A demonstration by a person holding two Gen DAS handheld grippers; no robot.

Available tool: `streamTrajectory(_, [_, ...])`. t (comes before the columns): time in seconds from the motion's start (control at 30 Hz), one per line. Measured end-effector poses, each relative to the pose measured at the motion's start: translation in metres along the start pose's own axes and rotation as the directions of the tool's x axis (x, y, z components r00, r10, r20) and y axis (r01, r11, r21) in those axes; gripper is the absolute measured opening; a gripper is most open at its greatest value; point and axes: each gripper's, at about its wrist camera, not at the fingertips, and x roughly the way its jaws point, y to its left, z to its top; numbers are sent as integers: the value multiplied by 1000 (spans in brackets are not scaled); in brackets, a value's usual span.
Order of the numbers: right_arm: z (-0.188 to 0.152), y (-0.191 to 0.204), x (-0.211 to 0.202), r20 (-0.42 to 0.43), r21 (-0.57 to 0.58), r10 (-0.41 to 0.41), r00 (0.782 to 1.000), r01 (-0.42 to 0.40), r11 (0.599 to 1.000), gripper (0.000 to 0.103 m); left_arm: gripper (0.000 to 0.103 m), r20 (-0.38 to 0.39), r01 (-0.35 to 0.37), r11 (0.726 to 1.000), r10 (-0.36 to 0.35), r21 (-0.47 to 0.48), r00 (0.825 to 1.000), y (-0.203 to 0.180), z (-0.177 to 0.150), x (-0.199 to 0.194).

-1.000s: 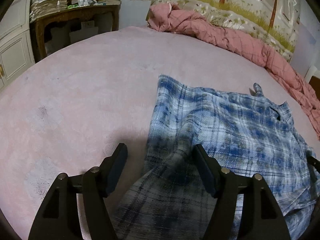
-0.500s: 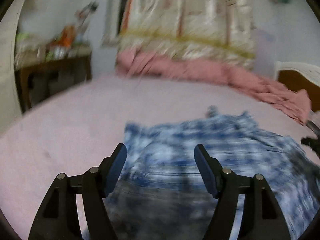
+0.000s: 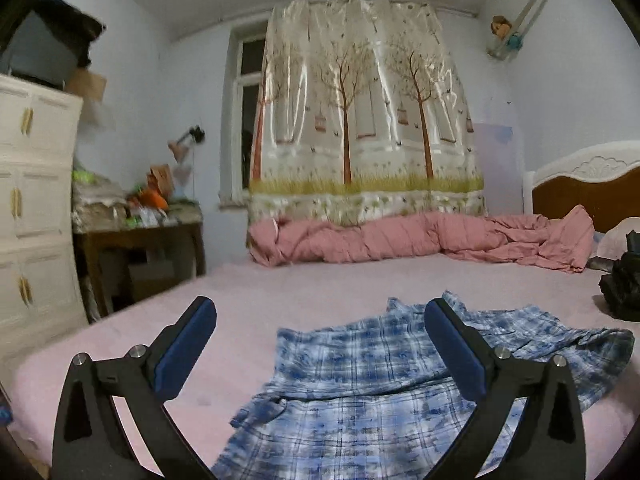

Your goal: Fold large clothes

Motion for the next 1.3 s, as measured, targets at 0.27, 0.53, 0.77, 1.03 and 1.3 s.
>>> streamTrajectory(0.27, [-21, -6, -46, 3, 33, 7, 1000, -7, 999, 103, 103, 11, 35, 999, -34, -24, 999, -19, -4, -41])
streamTrajectory(0.53, [-44, 4, -49, -11, 17, 8, 1000, -8, 1000, 103, 103, -37, 69, 998, -69, -9, 997, -36, -31, -41])
streamTrajectory(0.77, [-93, 32, -28, -127, -113, 48, 991, -63, 992, 103, 103, -172, 85, 994, -73, 63, 982, -47, -84, -27])
streamTrajectory(1.03, [-140, 63, 20, -361, -156, 79, 929, -143, 977, 103, 103, -391, 111, 975, -28, 192, 920, -61, -131, 11])
streamTrajectory(1.3, [-148, 58, 47, -404, -99, 25, 914, -71, 993, 103, 103, -492, 190, 967, -85, 168, 866, -65, -137, 38])
